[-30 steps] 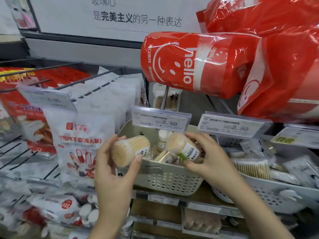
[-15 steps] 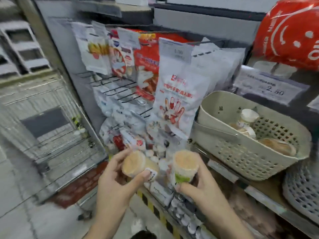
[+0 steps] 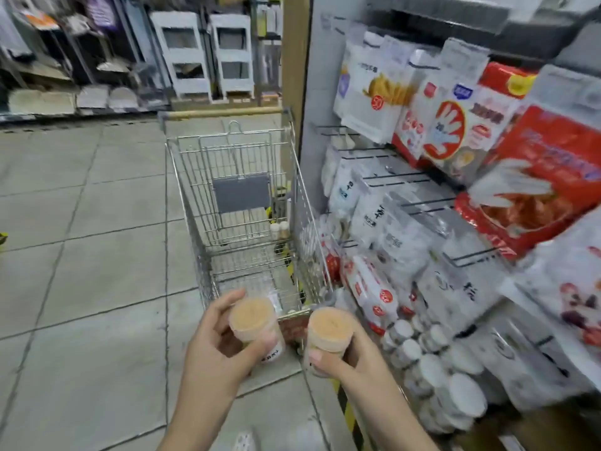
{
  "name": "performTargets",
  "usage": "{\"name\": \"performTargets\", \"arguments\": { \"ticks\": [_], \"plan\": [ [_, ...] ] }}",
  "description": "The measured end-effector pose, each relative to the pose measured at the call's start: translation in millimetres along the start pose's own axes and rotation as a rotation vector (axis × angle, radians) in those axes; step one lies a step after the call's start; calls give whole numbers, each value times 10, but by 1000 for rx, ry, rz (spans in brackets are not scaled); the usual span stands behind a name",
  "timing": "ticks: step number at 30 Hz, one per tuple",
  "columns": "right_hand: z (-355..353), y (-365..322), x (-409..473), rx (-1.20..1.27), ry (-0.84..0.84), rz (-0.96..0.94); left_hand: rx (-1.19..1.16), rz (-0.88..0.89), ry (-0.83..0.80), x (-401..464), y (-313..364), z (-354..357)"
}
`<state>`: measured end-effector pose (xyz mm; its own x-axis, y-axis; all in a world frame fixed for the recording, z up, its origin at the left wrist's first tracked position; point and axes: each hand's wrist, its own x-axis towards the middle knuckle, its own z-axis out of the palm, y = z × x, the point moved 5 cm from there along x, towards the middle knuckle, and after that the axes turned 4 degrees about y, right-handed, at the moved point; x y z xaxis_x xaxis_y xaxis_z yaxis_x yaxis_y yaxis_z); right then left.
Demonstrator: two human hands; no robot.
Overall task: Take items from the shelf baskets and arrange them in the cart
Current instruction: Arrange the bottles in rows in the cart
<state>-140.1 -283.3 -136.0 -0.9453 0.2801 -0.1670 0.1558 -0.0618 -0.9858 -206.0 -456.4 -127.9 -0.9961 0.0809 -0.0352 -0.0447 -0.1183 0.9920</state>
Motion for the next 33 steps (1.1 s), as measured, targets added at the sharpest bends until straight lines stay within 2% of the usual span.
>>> {"name": "performTargets", "arguments": {
  "ticks": [5, 10, 20, 26, 33],
  "plan": [
    [587, 190, 760, 14, -46, 68, 60, -33, 54, 707, -17, -624],
    [769, 328, 1311, -29, -6, 140, 70, -127, 140, 1238, -274, -964],
    [863, 615, 2933, -129, -40, 255, 157, -260, 248, 2515, -872, -756],
    [1051, 1202, 4271, -216, -113, 321, 281, -390, 348, 3640, -1615, -621],
    [1379, 2293, 5549, -326, -200, 437, 355, -576, 456, 4681, -2742, -674]
  ]
}}
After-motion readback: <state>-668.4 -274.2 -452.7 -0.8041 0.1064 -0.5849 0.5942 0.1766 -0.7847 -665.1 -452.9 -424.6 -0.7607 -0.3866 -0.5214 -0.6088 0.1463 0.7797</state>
